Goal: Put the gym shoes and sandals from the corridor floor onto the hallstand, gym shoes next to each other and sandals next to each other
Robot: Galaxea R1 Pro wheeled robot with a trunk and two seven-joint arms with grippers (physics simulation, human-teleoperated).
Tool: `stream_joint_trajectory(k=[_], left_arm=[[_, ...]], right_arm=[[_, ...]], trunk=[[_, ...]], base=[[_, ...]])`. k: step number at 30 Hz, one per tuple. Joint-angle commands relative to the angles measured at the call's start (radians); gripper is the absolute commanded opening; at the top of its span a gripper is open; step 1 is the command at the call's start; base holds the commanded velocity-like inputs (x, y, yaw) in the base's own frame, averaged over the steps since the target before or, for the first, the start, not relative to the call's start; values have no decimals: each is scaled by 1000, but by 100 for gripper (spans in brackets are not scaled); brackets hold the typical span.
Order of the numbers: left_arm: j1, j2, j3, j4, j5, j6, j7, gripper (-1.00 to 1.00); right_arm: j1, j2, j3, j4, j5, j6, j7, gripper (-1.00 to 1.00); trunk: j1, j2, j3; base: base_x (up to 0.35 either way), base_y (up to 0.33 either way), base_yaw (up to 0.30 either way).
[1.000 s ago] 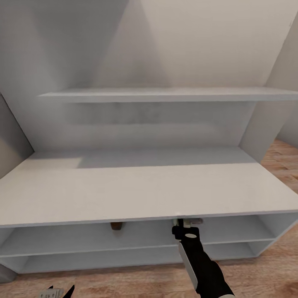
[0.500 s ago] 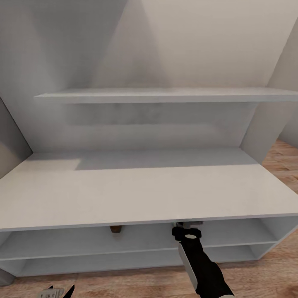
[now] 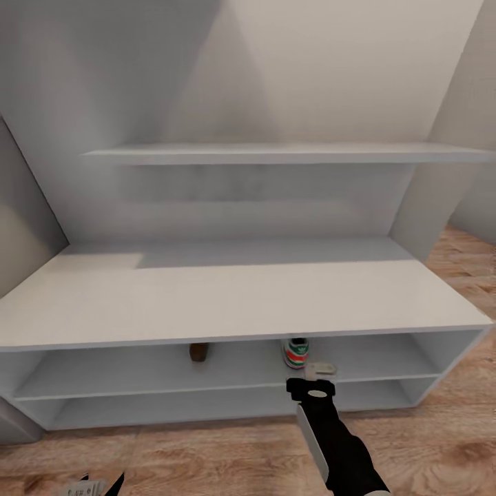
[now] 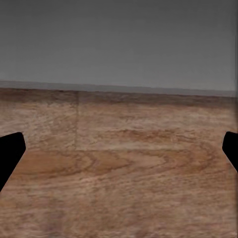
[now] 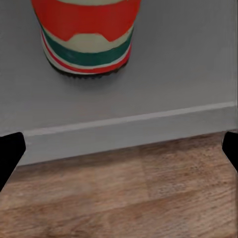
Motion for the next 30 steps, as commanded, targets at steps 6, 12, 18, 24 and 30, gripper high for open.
stream_joint_trajectory(k=[6,12,18,24,30], left_arm=[[-1,0,5,1,3,0,-10,100],[-1,0,5,1,3,0,-10,100],[-1,1,5,1,3,0,-10,100],[-1,0,5,1,3,0,-10,100],[-1,0,5,2,3,0,-10,100]], right_arm=[[0,0,2,-1,-4,5,-7,100],[0,0,2,0,-4,5,-7,100],[0,0,1,4,-4,5,-7,100],[0,0,-1,10,-2,3,-7,100],[0,-2,-4,78,0,-12,-5,100]], trunk=[[-1,0,-1],[-1,0,-1],[-1,0,-1],[-1,0,-1],[-1,0,-1]], base=[[-335,0,0],[-336,0,0],[-336,0,0],[-336,0,0],[-336,0,0]])
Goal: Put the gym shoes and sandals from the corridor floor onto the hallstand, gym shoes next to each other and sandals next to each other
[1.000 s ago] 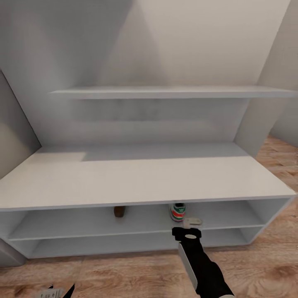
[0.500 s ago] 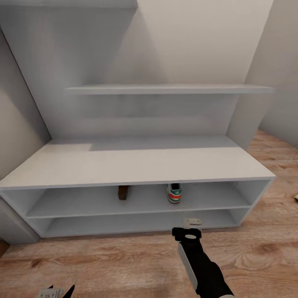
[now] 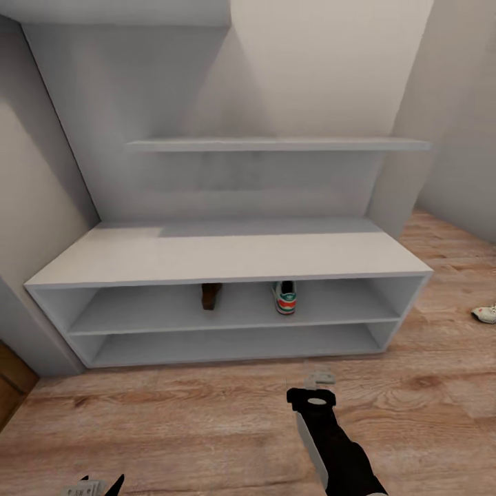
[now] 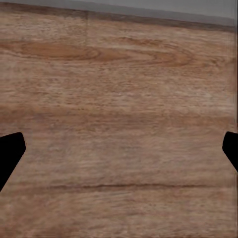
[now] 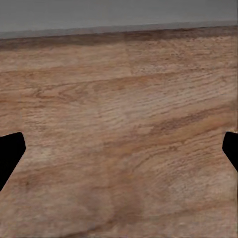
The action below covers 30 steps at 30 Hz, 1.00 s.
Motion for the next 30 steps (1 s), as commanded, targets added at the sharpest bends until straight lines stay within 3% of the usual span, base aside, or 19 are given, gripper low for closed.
stream_joint_trajectory(k=[1,5,6,8,9,13,14,15,17,18,22,30], left_arm=[[-1,0,5,1,3,0,-10,100],[-1,0,5,1,3,0,-10,100],[-1,-1,6,1,4,1,-9,100],[-1,-1,6,1,4,1,-9,100],[-1,-2,7,1,4,2,-8,100],[-1,-2,8,1,4,2,-7,100],[-1,-2,8,2,5,2,-7,100],[-1,-3,8,2,6,2,-5,100],[-1,-3,8,2,6,2,-5,100],[-1,-3,8,2,6,2,-4,100],[-1,-3,9,3,6,2,-3,100],[-1,-4,10,4,6,2,-1,100]], right_arm=[[-1,-2,3,22,-2,-3,-6,100],[0,-14,2,125,-1,-73,-4,100],[0,-36,4,236,1,-188,-3,100],[0,-59,6,319,2,-286,-1,100],[0,-84,6,388,2,-370,1,100],[0,-137,8,508,2,-505,31,100],[0,-149,8,537,2,-534,47,100],[0,-198,8,658,1,-658,175,100],[0,-216,8,695,1,-699,240,100],[0,-232,8,728,1,-733,304,100],[0,-260,7,780,0,-783,411,100],[1,-283,7,836,-3,-846,499,100]], trunk=[[-1,0,-1],[-1,0,-1],[-1,0,-1],[-1,0,-1],[-1,0,-1],[-1,0,-1],[-1,0,-1],[-1,0,-1],[-1,0,-1],[-1,0,-1],[-1,0,-1],[-1,0,-1]], base=[[-336,0,0],[-332,0,0],[-241,0,0],[-180,0,0],[-103,0,0],[-61,0,0],[-34,0,0],[-11,0,0],[-8,0,0],[-5,0,0],[-3,0,0],[0,0,0]])
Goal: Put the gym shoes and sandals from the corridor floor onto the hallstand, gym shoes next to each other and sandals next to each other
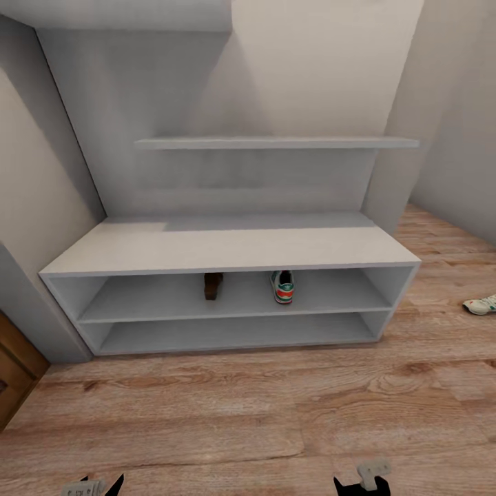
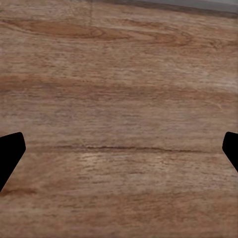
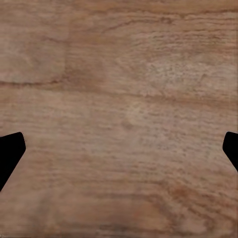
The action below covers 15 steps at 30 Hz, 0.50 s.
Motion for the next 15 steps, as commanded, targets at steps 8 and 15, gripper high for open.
stream_joint_trajectory(k=[8,15], left_arm=[[-1,1,9,32,1,-2,-8,100],[-1,0,5,43,0,-3,-8,100]], right_arm=[[0,-3,4,11,-6,-26,18,100],[0,0,2,12,-7,-28,16,100]], trunk=[[0,0,-1],[0,0,-1]], base=[[0,0,0],[0,0,0]])
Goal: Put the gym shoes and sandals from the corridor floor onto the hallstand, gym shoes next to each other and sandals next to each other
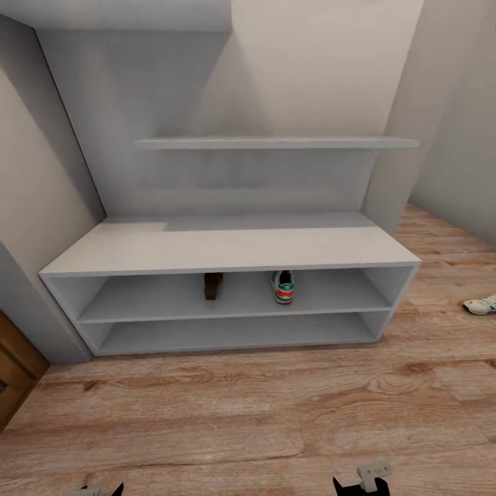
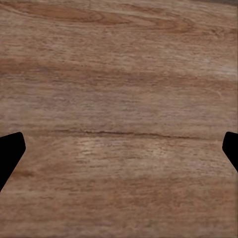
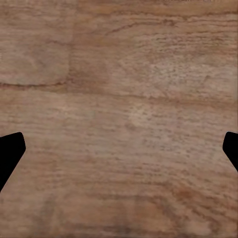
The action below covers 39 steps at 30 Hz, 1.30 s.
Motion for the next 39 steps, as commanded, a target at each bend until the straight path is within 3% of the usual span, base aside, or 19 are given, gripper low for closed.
stream_joint_trajectory(k=[1,26,39], left_arm=[[-1,0,7,1,3,1,-10,100],[-1,0,4,14,3,2,-11,100],[-1,-1,7,19,4,0,-12,100]], right_arm=[[-1,-1,6,2,-4,-3,1,100],[0,-5,3,4,-11,-4,-4,100],[1,-11,2,5,-130,-4,-16,100]], trunk=[[0,0,-1],[0,0,3],[0,0,3]], base=[[0,0,-19],[0,0,-246],[0,0,-299]])
